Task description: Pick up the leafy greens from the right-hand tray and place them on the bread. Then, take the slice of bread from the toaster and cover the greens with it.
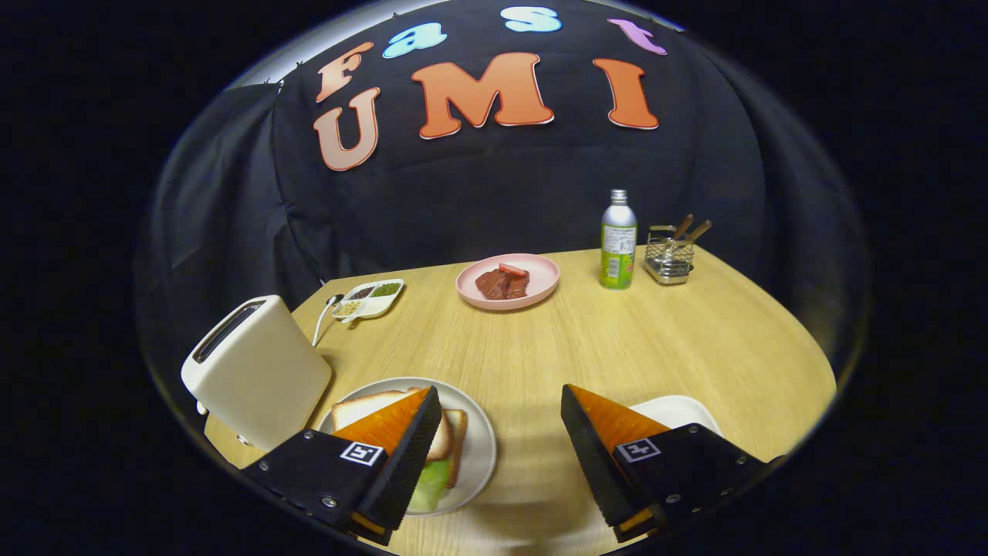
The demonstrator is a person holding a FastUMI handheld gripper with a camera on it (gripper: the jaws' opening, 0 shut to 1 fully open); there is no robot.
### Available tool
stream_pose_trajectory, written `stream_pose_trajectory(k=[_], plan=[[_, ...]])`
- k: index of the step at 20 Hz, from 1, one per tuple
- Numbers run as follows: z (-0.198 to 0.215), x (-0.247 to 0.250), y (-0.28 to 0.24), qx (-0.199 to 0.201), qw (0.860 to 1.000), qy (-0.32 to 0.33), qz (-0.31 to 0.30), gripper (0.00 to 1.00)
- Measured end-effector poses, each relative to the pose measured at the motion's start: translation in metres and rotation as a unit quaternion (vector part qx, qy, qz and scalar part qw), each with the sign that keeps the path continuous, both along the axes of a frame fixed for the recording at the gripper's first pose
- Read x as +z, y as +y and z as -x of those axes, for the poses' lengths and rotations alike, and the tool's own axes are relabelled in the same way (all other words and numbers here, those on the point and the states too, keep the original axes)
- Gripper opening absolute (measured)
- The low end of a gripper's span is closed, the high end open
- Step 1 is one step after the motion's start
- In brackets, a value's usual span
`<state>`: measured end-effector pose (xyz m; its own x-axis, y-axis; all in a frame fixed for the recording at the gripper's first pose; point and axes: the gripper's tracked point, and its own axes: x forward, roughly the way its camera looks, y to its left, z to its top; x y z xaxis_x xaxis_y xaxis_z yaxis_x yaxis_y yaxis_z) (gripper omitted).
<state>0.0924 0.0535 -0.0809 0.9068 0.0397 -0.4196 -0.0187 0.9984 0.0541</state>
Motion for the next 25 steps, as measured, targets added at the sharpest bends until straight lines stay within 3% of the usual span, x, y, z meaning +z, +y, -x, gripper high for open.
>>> stream_pose_trajectory(k=[1,7,13,25], plan=[[0.002,0.007,-0.012,-0.007,1.000,-0.010,0.012,0.98],[0.023,0.059,-0.073,-0.039,0.994,-0.086,0.057,0.98],[0.046,0.108,-0.118,-0.061,0.987,-0.139,0.054,0.98],[0.066,0.123,-0.149,-0.077,0.979,-0.183,0.052,0.97]])
